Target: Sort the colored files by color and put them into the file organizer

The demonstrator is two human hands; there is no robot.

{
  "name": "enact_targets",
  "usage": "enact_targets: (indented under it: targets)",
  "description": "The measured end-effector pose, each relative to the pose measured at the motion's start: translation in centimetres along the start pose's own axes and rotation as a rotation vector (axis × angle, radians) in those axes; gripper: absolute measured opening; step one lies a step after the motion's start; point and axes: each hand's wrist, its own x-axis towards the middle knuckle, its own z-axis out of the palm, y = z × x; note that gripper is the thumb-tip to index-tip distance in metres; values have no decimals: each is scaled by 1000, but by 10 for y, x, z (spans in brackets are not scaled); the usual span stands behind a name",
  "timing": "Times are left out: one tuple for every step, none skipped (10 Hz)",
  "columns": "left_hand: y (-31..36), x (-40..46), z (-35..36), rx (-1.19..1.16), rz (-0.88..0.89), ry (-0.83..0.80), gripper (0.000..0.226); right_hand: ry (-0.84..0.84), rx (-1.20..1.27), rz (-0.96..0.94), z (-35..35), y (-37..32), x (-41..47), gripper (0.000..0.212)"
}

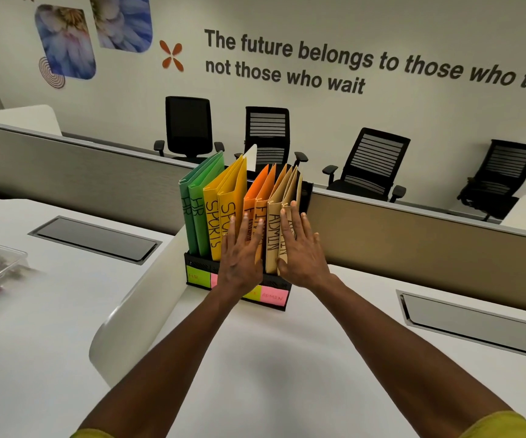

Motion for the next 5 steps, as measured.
enact_targets:
  targets:
    - [-9,-1,2,43,1,-95,94,-2,14,11,2,-1,-2,121]
    - [-15,-6,6,30,2,-135,97,30,21,22,4,2,-7,120]
    - [-11,-11,1,-5,12,-131,97,23,18,20,4,1,-14,119]
    - [-3,-14,-7,-40,56,-90,96,-14,-3,41,9,9,-28,119]
    - [2,-13,-12,-38,92,-70,94,14,-6,89,10,16,-34,119]
